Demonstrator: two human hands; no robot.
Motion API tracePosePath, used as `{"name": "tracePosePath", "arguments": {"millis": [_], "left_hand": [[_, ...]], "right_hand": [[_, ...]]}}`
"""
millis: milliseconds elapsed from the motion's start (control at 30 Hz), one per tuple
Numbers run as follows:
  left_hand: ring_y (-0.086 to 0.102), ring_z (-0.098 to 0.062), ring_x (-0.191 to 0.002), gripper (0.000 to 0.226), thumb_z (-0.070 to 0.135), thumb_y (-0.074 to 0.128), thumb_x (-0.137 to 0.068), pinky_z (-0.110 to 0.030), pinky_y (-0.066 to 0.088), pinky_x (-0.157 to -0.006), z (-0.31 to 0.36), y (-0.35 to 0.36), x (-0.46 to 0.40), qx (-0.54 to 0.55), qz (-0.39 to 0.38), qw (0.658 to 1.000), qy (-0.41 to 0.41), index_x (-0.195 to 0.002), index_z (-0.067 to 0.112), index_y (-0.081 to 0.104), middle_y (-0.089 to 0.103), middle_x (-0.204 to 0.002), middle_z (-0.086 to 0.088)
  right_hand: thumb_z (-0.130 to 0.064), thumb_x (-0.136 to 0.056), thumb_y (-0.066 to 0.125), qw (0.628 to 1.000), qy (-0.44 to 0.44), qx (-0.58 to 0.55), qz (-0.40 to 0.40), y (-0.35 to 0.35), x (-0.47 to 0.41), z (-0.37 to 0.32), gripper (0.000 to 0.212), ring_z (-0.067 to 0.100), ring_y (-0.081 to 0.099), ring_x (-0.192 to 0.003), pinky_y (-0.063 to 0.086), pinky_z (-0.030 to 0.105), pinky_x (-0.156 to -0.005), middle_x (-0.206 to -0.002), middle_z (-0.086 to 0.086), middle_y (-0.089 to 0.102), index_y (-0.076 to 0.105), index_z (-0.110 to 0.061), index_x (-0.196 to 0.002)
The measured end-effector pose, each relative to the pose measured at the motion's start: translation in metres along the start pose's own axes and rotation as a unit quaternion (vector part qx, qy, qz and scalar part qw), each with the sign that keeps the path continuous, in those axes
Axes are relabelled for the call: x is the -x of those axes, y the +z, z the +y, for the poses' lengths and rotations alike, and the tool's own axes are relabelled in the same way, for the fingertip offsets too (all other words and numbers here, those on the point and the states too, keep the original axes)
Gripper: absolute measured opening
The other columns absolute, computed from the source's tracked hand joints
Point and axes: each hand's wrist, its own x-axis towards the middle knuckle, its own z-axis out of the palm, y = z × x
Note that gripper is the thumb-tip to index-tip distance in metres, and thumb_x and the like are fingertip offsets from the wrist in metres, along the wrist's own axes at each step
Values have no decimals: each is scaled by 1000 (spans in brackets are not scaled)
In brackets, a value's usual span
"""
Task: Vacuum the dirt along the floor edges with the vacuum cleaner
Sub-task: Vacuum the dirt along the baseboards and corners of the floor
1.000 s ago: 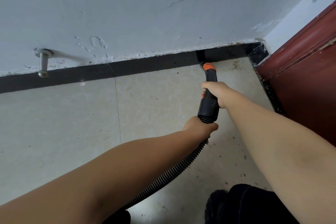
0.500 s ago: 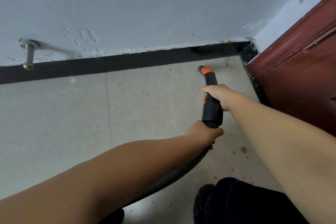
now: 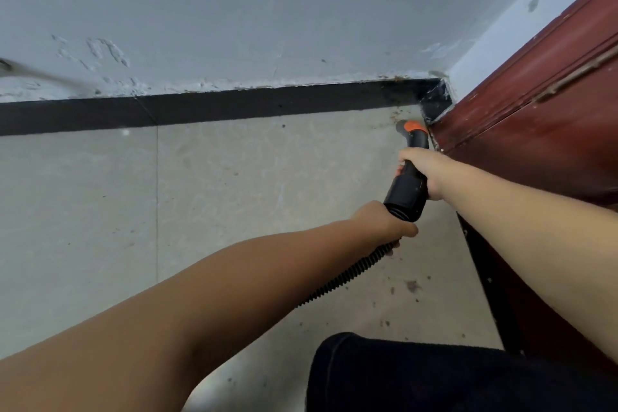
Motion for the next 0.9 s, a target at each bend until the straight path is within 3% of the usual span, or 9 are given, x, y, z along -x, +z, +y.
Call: {"name": "tracePosePath", "arguments": {"millis": [233,400,533,667,900], "left_hand": [[60,-23,-65,35,20,72,-78,-37,58,-73,-16,2,-9,-96,23,995,3,-107,4,60,62,-76,-9],[57,-18,-54,29,23,72,-79,-29,54,-60,-13,14,-18,-126,22,992,14,-102,10,58,60,-71,-4],[57,-19,-60,29,23,71,-80,-34,58,-69,-9,11,-27,-122,39,992,19,-102,11,57,59,-73,-4],[57,-18,-58,31,23,70,-79,-30,55,-64,-3,-5,-41,-132,55,989,26,-105,11,57,59,-75,-5],[59,-20,-62,26,24,70,-81,-35,57,-71,6,-12,-53,-156,57,985,41,-102,16,55,60,-75,-4]], "right_hand": [[-10,-87,61,989,-38,-131,51,-8,-19,30,12,15,54,-33,49,22,-41,-62,7,56,51,-7,-81],[-9,-85,60,986,-54,-150,45,-25,-30,33,11,15,55,-34,50,27,-48,-59,7,56,50,-8,-82],[-12,-86,61,988,-65,-143,5,-22,-38,24,8,16,58,-38,51,27,-50,-50,4,59,53,-9,-88],[-10,-85,59,985,-74,-153,-13,-11,-47,11,7,16,57,-38,51,25,-48,-44,2,58,52,-8,-86],[-10,-84,60,984,-86,-155,-10,-9,-60,2,10,15,57,-39,52,25,-48,-43,0,58,50,-10,-82]]}}
